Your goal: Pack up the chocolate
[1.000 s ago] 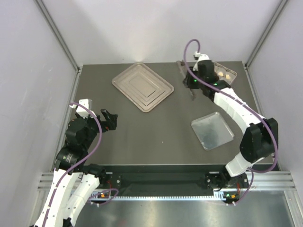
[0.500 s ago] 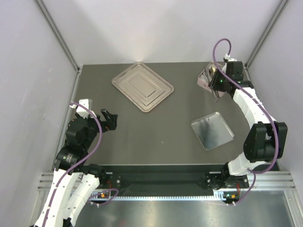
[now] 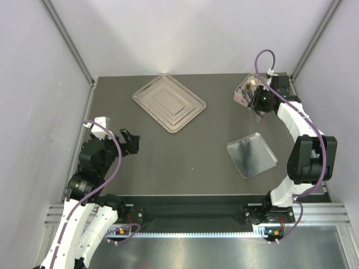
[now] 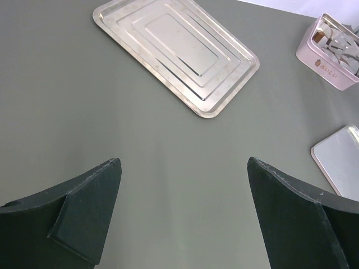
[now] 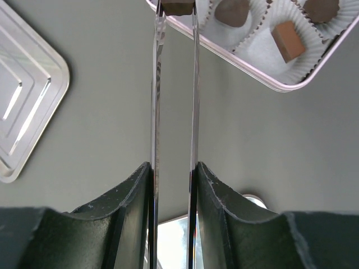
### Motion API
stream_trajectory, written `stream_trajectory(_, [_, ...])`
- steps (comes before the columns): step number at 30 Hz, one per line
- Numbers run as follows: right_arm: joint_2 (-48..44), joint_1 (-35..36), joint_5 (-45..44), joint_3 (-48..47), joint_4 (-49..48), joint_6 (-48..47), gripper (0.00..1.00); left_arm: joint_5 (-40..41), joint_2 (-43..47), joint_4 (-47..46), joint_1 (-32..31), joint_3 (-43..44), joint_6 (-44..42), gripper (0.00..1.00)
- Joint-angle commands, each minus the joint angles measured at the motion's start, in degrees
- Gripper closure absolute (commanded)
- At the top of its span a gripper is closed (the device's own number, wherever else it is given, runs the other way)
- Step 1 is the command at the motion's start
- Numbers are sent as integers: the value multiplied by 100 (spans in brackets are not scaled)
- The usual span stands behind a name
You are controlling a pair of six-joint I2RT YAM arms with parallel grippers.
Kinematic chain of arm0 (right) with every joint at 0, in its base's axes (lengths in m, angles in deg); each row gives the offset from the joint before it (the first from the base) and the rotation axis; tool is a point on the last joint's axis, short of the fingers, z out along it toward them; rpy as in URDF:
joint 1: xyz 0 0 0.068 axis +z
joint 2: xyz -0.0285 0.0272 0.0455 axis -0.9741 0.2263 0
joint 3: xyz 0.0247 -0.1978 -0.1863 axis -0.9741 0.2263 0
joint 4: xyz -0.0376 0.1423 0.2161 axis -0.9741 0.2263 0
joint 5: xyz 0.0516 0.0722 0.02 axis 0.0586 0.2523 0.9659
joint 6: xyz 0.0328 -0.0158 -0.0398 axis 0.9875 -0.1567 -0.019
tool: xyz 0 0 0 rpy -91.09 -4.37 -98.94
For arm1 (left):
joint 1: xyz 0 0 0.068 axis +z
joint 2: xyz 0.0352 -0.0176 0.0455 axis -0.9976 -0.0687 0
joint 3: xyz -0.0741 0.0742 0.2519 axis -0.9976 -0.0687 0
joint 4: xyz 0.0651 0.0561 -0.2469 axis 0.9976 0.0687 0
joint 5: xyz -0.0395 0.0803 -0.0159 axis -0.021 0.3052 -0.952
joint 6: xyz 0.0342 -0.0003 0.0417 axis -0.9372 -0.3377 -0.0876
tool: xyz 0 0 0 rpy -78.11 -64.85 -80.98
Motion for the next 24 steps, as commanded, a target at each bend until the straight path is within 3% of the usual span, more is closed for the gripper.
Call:
stream_trajectory(1, [-4,-107,55,-289,-166,-94,65,-55,-16,-387,24,-31,29,1])
stream_trajectory(24, [770,-160,266,-808,-149,-129,61,-37,-16,-370,24,-31,20,1])
